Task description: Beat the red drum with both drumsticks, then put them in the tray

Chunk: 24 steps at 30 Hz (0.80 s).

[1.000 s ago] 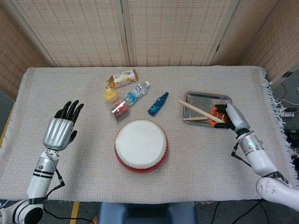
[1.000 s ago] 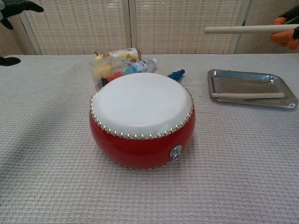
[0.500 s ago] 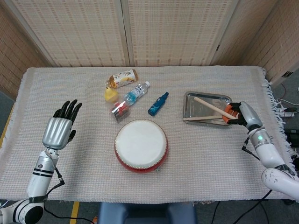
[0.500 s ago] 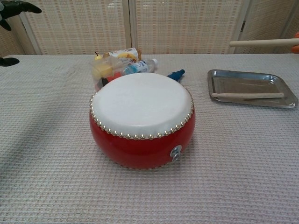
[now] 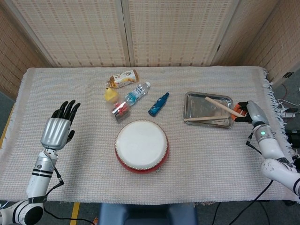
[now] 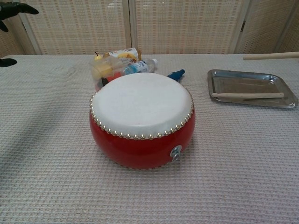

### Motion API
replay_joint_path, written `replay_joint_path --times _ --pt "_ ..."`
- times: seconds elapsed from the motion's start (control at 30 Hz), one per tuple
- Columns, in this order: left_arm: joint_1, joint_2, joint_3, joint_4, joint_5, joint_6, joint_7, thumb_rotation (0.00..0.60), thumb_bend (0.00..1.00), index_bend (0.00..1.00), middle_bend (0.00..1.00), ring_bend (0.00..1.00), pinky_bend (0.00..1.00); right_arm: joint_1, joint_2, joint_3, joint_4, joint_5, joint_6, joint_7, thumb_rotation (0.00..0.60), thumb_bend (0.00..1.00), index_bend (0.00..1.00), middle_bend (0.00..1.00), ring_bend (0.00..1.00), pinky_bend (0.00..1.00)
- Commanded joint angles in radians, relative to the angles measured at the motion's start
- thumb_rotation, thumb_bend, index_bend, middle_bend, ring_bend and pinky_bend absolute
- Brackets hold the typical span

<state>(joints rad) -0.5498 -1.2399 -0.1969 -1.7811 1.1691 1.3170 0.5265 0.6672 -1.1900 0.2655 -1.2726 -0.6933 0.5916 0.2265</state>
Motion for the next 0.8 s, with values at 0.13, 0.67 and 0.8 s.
replay_joint_path --times 0.13,0.67,0.8 --pt "0.004 0.002 -0.002 0.001 0.000 0.002 -0.006 0.600 0.26 0.00 0.00 0.00 0.24 0.055 -0.093 -0.040 0.133 0.070 -0.044 -0.076 0.600 0.69 1.00 0.67 0.67 0.84" --pt "0.022 0.012 -0.004 0.014 -0.008 -0.002 -0.038 0.600 0.26 0.00 0.00 0.00 0.24 0.140 -0.237 -0.074 0.317 0.167 -0.075 -0.217 0.600 0.69 1.00 0.67 0.67 0.84" --pt "0.023 0.011 -0.006 0.018 -0.007 -0.003 -0.046 0.600 0.26 0.00 0.00 0.00 0.24 0.135 -0.249 -0.061 0.331 0.154 -0.080 -0.209 0.600 0.69 1.00 0.67 0.67 0.84"
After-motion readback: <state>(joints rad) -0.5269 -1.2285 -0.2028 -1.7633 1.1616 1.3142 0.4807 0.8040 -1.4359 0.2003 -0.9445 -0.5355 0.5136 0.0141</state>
